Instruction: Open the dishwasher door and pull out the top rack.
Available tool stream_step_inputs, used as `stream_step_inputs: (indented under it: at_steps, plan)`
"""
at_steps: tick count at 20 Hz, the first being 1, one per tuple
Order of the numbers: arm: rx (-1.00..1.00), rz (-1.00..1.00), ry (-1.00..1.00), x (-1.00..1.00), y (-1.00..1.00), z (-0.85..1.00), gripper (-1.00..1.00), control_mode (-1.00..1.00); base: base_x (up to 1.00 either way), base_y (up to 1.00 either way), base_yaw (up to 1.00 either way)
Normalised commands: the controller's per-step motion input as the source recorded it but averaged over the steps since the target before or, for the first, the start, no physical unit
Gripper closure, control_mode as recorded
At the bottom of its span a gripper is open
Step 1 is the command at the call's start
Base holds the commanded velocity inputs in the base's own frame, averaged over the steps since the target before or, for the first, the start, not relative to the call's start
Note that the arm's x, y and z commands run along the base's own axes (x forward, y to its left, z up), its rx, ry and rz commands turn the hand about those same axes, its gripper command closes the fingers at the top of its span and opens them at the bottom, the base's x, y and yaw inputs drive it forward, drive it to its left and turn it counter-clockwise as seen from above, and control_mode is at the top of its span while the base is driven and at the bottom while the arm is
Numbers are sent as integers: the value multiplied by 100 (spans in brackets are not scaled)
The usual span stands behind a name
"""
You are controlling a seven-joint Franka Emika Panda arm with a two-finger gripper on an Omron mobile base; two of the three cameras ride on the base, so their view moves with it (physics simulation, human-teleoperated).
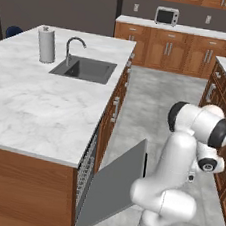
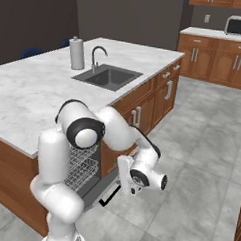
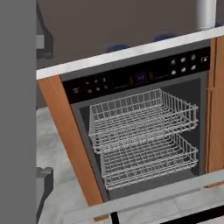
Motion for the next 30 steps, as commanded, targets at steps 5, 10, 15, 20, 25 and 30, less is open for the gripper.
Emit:
stream_step_inputs:
  at_steps: [5, 10, 15, 20, 25, 30]
  plan:
    - [-16, 1, 4, 16, 79, 91, -100, -100, 0, 0, 0]
    - [-23, 0, 6, 10, 93, 80, -100, -100, 0, 0, 0]
    - [-27, 0, 15, 6, 89, 36, -100, -100, 0, 0, 0]
    - [-27, 0, 22, 0, 81, 0, -100, -100, 0, 0, 0]
    - [-17, 0, 27, 3, 29, -16, -100, -100, 0, 0, 0]
    - [-3, 1, 19, 0, -7, -31, -100, -100, 0, 0, 0]
